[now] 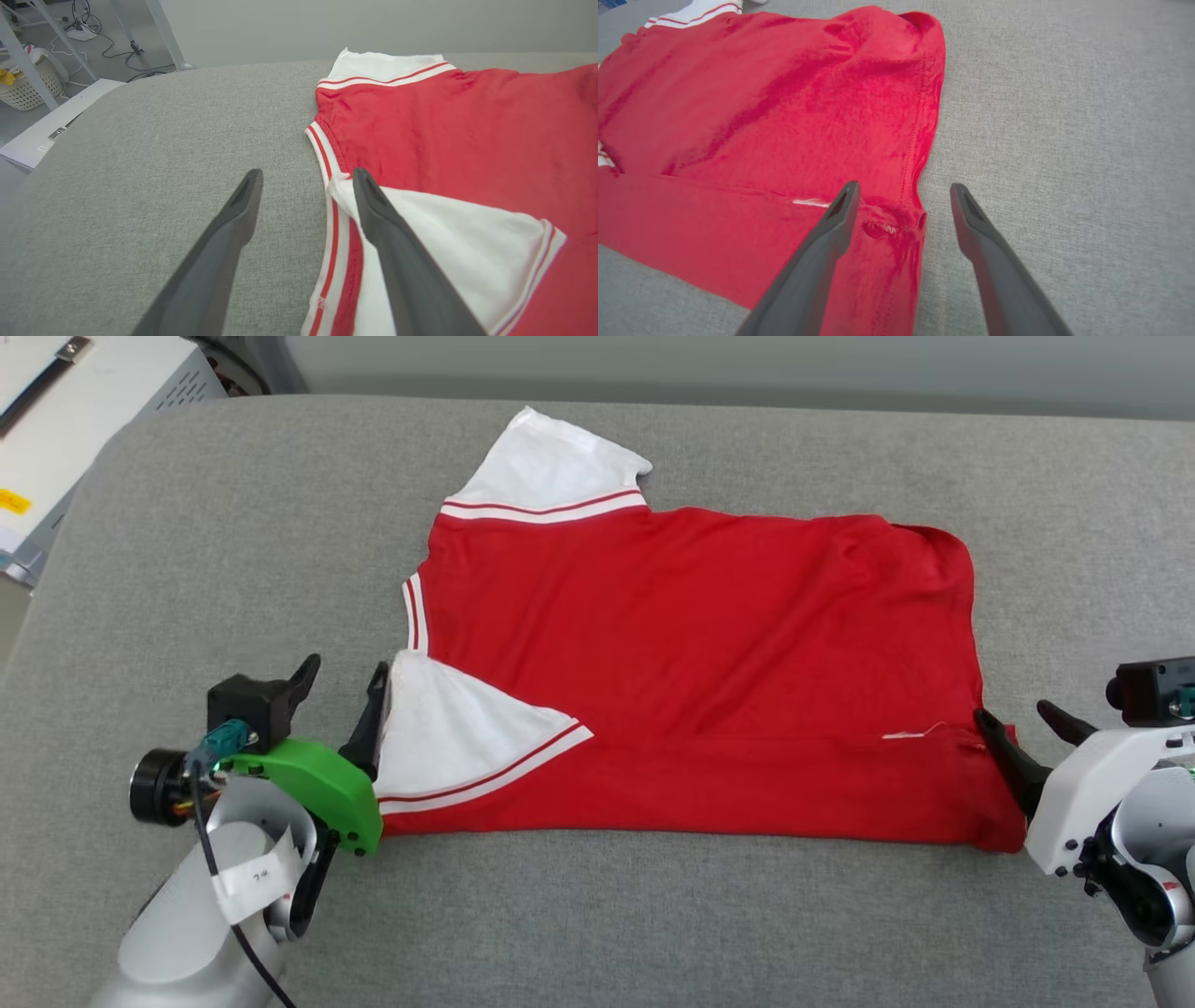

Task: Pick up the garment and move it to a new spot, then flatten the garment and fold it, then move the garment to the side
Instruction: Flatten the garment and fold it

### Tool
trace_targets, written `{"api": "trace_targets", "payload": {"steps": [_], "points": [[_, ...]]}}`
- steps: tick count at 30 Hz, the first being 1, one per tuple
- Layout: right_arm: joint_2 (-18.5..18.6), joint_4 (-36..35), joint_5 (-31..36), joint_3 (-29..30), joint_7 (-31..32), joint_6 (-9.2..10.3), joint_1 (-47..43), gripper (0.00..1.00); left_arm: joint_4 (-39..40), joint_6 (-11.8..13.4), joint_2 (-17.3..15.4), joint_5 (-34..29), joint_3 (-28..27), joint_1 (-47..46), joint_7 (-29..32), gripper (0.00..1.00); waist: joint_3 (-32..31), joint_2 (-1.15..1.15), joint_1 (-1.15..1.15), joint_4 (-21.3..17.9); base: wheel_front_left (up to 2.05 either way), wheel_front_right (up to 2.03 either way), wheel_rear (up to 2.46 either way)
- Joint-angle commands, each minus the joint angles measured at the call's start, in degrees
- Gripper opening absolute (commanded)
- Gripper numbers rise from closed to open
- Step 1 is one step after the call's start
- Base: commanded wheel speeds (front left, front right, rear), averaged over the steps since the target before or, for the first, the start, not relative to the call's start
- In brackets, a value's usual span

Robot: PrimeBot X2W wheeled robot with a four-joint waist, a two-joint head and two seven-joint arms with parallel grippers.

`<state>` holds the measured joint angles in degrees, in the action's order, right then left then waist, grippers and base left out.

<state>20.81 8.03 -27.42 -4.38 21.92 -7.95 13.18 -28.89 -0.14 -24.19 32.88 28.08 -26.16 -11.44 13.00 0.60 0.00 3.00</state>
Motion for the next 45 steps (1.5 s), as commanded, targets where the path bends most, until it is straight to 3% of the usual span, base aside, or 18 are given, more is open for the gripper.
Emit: {"api": "trace_targets", "payload": {"steps": [1, 10, 19, 23, 31, 39, 40, 41, 42, 45], "points": [[-0.6, -0.6, 1.5, 0.9, -0.1, 0.46, -1.1, 1.0, 0.1, 0.7, 0.4, 0.9, -0.6, 1.5, -0.7, 1.0, -1.1, -0.6, 0.0, 0.1, 0.0, 0.0, 0.0], [-6.5, -6.9, 7.6, 8.5, 4.0, 0.46, -8.1, 1.0, 5.6, 3.9, 0.1, 3.8, -3.0, 8.8, -1.0, 1.0, -3.1, -0.6, 0.0, 0.5, 0.0, 0.0, 0.0], [-12.4, -13.5, 9.6, 12.4, 8.4, 0.46, -12.7, 1.0, 15.4, 5.1, -3.0, 8.5, -0.8, 16.6, 13.3, 1.0, -3.2, -0.6, 0.0, 0.1, 0.0, 0.0, 0.0], [-12.7, -15.2, 10.3, 12.3, 9.0, 0.46, -13.1, 1.0, 18.4, 7.8, -4.0, 9.6, -0.5, 17.7, 18.8, 1.0, -2.3, -0.6, 0.0, -0.6, 0.0, 0.0, 0.0], [-12.9, -16.7, 10.1, 11.9, 9.2, 0.46, -12.1, 1.0, 18.7, 11.5, -4.1, 9.7, -1.7, 16.5, 20.9, 1.0, 0.3, -0.6, 0.0, -2.3, 0.0, 0.0, 0.0], [-12.2, -16.7, 10.8, 11.8, 8.8, 0.46, -10.6, 1.0, 15.7, 11.1, -4.6, 9.6, -0.3, 15.2, 23.8, 0.99, 2.7, -0.6, 0.0, -2.7, 0.0, 0.0, 0.0], [-12.2, -16.8, 10.9, 11.8, 8.8, 0.46, -10.5, 1.0, 15.4, 10.6, -4.5, 9.8, 0.1, 15.1, 24.2, 0.78, 2.8, -0.6, 0.0, -2.6, 0.0, 0.0, 0.0], [-12.2, -16.8, 10.9, 11.8, 8.9, 0.46, -10.4, 1.0, 15.0, 10.1, -4.2, 10.0, 0.4, 14.9, 24.6, 0.19, 2.9, -0.6, 0.0, -2.5, 0.0, 0.0, 0.0], [-12.1, -16.8, 10.9, 11.7, 8.9, 0.46, -10.4, 1.0, 14.7, 9.7, -4.1, 10.2, 0.7, 14.7, 24.9, 0.0, 2.9, -0.6, 0.0, -2.3, 0.0, 0.0, 0.0], [-11.8, -16.9, 11.2, 11.8, 9.1, 0.46, -10.3, 1.0, 13.9, 8.6, -3.5, 10.6, 1.4, 14.2, 25.3, 0.0, 2.4, -0.6, 0.0, -1.6, 0.0, 0.0, 0.0]]}}
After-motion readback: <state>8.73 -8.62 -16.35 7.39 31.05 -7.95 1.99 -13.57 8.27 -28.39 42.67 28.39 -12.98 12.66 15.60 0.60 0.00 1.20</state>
